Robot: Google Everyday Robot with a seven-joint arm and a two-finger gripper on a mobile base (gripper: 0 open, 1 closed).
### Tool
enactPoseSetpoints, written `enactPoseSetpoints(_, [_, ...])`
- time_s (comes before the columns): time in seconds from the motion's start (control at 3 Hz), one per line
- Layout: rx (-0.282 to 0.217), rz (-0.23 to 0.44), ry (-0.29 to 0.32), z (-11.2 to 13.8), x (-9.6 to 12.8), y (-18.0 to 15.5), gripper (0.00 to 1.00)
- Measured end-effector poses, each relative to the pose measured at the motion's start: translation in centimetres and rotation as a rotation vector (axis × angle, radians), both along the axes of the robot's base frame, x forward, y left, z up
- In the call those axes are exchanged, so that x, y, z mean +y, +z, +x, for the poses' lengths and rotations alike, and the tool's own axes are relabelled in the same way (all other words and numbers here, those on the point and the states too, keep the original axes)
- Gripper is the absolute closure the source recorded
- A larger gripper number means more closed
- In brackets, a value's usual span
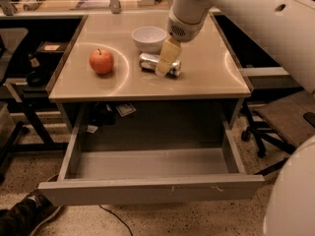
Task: Place redbull can into top drawer
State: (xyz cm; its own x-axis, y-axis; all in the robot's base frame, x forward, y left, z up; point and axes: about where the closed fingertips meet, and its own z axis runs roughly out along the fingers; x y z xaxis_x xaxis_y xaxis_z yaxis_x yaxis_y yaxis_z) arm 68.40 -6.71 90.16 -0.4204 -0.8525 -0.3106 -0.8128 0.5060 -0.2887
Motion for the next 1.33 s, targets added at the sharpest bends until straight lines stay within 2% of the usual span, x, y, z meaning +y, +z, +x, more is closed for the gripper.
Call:
enactPoseSetpoints(0.67, [0.022, -0.003, -0.017, 2.3, 0.5, -2.2, 0.0])
enactPoseSetpoints(1.33, [0.081, 0.016, 0.021, 2.2, 3.0, -4.5, 0.0])
